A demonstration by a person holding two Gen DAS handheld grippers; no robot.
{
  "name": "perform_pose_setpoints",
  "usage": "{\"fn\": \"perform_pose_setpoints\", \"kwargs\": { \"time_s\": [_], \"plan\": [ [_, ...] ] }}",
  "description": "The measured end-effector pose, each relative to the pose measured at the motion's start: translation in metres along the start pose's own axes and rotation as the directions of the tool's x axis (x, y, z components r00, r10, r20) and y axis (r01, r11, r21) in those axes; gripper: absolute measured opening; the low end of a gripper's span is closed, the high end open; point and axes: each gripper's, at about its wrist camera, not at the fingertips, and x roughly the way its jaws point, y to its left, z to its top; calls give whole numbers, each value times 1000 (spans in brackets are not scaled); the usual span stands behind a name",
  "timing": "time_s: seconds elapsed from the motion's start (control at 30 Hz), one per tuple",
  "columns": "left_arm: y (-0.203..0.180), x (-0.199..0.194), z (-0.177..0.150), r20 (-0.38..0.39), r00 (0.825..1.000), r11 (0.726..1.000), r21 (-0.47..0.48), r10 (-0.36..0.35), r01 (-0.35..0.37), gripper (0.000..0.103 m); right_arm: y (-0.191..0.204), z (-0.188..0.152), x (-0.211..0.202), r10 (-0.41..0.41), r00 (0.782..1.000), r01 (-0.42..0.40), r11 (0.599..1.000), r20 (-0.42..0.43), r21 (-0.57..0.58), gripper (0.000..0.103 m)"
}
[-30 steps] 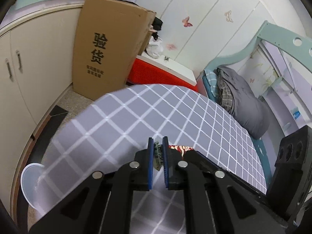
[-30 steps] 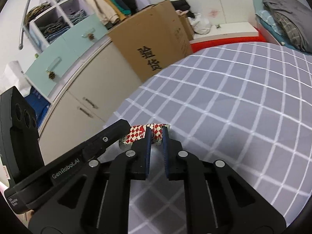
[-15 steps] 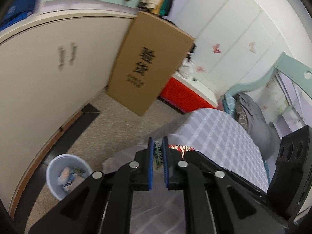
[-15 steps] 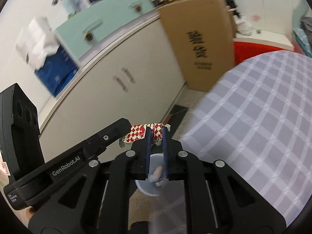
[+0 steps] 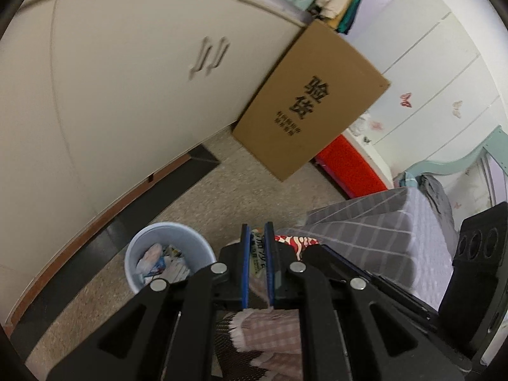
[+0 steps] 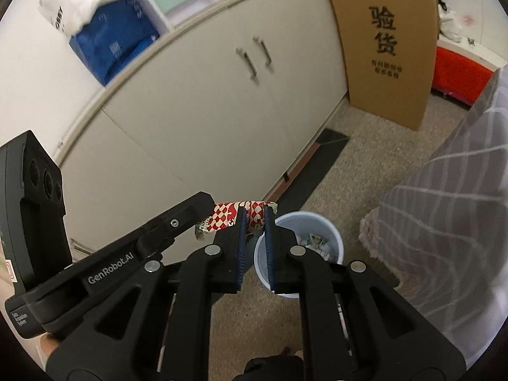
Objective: Collect trash
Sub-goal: 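Carry both items over the wastebasket and open both tools to drop them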
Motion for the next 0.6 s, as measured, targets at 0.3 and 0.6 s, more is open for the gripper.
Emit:
{"fn": "perform_pose_setpoints", "kwargs": {
  "time_s": [0.3, 0.6],
  "plan": [
    [43, 48, -9, -104, 992, 995, -53, 75, -81, 17, -7, -16, 60, -45, 997, 46, 999, -65, 26, 35],
    [87, 80, -26, -185, 958, 967, -89, 220, -240, 59, -35, -34, 89, -114, 984, 123, 991, -140, 54, 50]
  ]
}}
